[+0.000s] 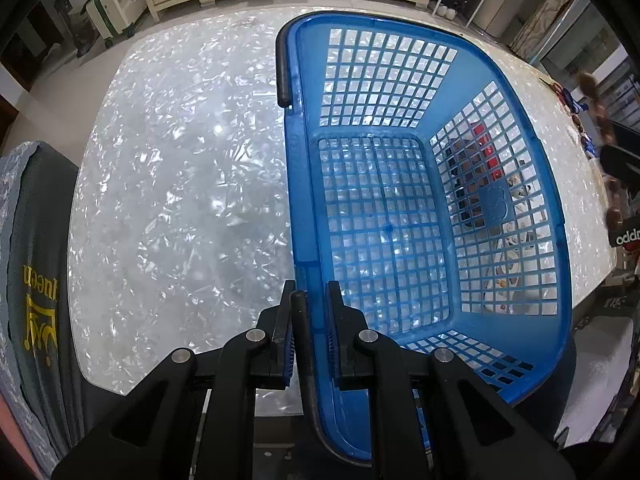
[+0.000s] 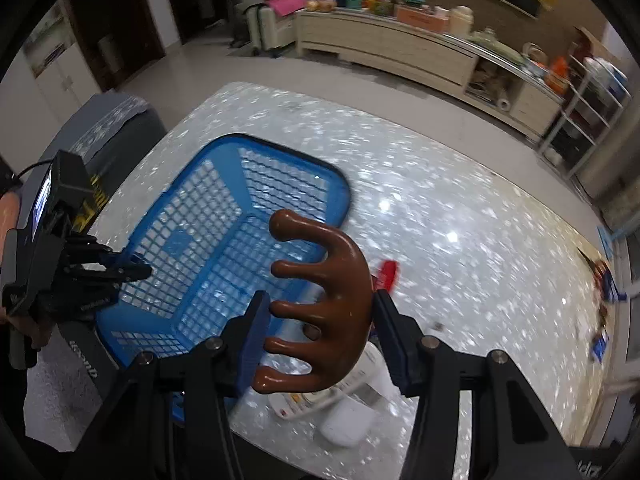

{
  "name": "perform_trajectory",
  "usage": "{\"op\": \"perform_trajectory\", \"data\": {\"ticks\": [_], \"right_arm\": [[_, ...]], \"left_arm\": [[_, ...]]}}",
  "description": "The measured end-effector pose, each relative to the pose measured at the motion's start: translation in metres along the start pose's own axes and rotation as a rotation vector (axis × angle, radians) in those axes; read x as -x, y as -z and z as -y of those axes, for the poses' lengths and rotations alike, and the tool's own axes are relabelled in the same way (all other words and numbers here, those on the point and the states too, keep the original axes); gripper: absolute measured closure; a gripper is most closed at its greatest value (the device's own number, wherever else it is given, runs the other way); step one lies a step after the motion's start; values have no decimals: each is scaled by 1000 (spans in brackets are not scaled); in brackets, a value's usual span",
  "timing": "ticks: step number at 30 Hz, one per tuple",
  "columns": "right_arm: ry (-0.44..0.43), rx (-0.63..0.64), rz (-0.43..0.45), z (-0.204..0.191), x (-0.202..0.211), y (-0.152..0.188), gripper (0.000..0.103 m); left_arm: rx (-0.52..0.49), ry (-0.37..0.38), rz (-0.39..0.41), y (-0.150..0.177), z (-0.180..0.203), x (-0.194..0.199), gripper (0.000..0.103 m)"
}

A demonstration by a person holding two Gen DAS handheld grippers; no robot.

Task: Organize rigid objects
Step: 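Lift the brown massager with the right tool and drop it into the basket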

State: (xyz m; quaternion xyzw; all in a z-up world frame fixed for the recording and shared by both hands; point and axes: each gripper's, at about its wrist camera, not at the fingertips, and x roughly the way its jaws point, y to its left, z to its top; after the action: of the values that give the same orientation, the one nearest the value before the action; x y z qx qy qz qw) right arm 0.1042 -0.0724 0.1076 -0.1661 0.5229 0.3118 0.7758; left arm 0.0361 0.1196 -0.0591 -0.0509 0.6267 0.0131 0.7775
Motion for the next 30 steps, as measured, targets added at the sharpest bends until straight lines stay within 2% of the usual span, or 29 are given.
{"op": "perform_trajectory", "data": {"ticks": [6, 9, 11, 18, 30], "right_arm": [[-57, 57, -22, -27, -25, -17, 53], [-21, 104, -45, -39, -39, -19, 53], [-26, 124, -59, -44, -49, -20, 53], [-2, 180, -74, -53, -67, -15, 53], [-14, 173, -86, -53, -76, -11, 53]], "left_arm": [[-4, -4, 4, -2, 1, -2, 88], [-2, 9, 9, -1, -1, -2, 88], [5, 22, 8, -1, -4, -3, 88], [2, 8, 12, -1, -1, -3, 88], [11, 19, 11, 0, -2, -2, 88]]}}
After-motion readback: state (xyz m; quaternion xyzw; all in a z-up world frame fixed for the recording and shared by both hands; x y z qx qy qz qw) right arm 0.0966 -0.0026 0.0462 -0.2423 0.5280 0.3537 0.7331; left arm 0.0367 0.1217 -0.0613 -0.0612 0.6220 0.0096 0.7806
